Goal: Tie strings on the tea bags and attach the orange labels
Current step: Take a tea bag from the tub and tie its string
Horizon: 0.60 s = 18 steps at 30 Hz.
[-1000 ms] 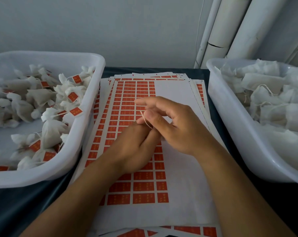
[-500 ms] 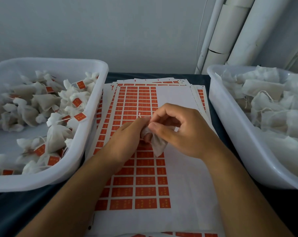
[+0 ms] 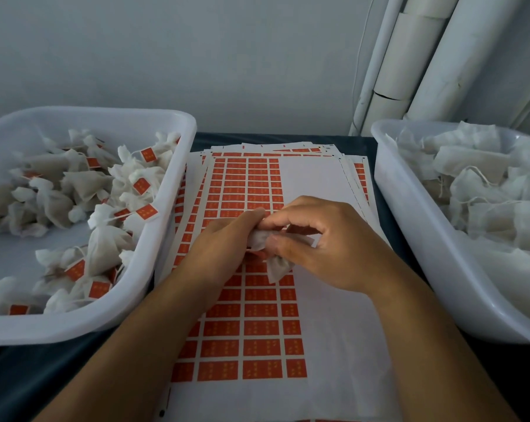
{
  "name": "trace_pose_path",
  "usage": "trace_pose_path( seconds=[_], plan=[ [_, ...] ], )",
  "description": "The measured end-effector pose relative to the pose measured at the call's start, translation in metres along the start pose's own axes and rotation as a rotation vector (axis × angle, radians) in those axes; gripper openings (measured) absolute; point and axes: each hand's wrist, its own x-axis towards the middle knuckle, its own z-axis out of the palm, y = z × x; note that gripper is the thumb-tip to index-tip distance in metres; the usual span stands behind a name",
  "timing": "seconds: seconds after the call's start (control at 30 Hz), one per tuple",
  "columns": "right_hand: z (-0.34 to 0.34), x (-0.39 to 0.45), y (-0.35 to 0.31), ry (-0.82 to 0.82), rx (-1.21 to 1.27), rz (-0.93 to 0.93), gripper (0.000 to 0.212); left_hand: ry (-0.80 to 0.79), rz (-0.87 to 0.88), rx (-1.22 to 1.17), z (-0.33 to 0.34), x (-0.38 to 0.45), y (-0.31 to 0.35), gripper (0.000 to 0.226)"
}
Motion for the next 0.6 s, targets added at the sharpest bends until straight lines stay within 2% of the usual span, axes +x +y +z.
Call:
trace_pose_path(
  seconds=[0.13,0.27,0.6],
  plan=[
    [0.0029,-0.0008,-0.0007,-0.033,-0.036,0.040,0.036,0.056,-0.112,-0.100,-0.0008,0.0021,-0.0018,0.042],
    [0.0059,0.0015,-0.0005,0.015,-0.082,0.054,0.030,0.047,-0.129,-0.076,-0.0013,0.0052,-0.0027,0.055],
    [0.0094,0.0051,-0.0014,0.173,-0.041,0.113,0.018,-0.038,0.064,-0.026,-0.0005,-0.0031,-0.0012,0.065]
  ],
)
